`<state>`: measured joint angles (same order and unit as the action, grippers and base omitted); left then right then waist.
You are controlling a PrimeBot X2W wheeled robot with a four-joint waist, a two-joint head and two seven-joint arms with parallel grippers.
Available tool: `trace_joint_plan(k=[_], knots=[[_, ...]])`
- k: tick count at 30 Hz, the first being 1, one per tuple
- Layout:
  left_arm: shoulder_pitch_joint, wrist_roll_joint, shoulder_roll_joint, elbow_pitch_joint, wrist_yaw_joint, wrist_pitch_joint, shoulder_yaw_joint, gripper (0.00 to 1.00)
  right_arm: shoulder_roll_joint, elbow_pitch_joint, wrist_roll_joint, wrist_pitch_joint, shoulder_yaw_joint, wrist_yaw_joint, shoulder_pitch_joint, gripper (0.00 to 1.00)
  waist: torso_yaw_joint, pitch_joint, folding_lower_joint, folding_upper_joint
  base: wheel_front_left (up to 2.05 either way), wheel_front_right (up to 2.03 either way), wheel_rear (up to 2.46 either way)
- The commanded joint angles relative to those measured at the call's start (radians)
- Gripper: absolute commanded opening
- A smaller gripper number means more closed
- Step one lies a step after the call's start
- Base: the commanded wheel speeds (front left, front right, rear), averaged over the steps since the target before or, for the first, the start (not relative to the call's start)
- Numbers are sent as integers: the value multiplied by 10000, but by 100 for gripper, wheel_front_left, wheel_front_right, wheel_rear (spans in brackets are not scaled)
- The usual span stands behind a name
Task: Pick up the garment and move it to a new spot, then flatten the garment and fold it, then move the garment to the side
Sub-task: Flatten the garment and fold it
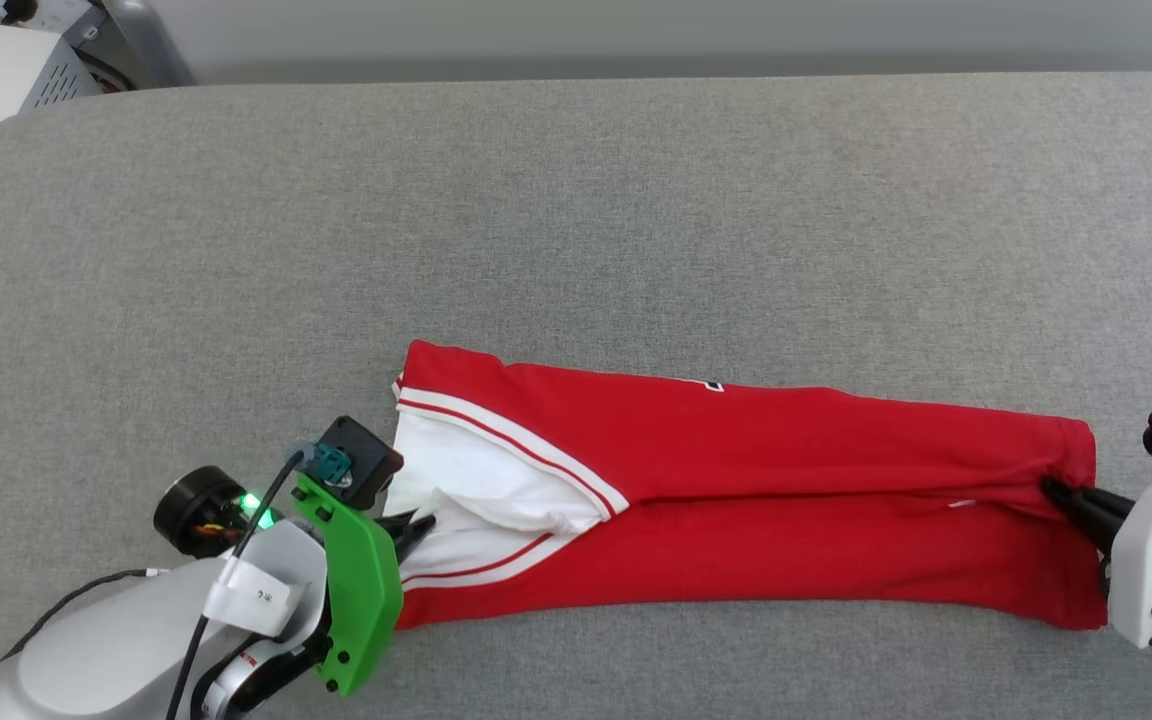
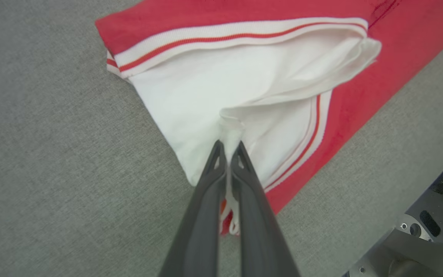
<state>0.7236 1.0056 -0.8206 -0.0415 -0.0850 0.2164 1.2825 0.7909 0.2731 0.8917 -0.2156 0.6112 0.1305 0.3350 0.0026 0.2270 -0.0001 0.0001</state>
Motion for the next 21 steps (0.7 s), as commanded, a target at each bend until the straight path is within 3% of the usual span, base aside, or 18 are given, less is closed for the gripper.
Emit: trace_joint_plan(k=[1, 5, 6, 7, 8, 11, 13, 21], knots=[[-232, 127, 83, -95, -96, -102, -25, 0, -78, 77, 59, -21, -74, 2, -273, 0, 20, 110, 1, -1, 0, 0, 0], [-498, 151, 313, -452, -137, -331, -26, 0, -316, 333, -12, -95, -127, 2, -663, 0, -2, 246, 1, -1, 0, 0, 0], [-517, 65, 376, -586, -222, -490, -48, 41, -395, 399, -59, -36, -185, 2, -700, 25, -13, 254, 1, -1, 0, 0, 0], [-545, 12, 428, -670, -294, -671, -91, 100, -473, 429, -59, 7, -241, 2, -728, 95, -31, 245, 1, -1, 0, 0, 0], [-629, 26, 500, -746, -400, -940, -188, 100, -582, 409, 17, 64, -345, 2, -767, 100, -68, 210, 1, -1, 0, 0, 0], [-868, -95, 624, -828, -766, -1822, -452, 100, -681, 139, 245, 247, -649, 2, -847, 100, -142, 73, 1, -1, 0, 0, 0], [-1041, -351, 667, -887, -1235, -2527, -630, 100, -627, -165, 483, 375, -929, 2, -929, 100, -169, -54, 1, -1, 0, 0, 0], [-1692, -892, 872, -762, -2864, -4537, -1560, 100, 455, -1776, 1580, 101, -2487, 2, -1563, 100, 35, -437, 1, -1, 0, 0, 0]])
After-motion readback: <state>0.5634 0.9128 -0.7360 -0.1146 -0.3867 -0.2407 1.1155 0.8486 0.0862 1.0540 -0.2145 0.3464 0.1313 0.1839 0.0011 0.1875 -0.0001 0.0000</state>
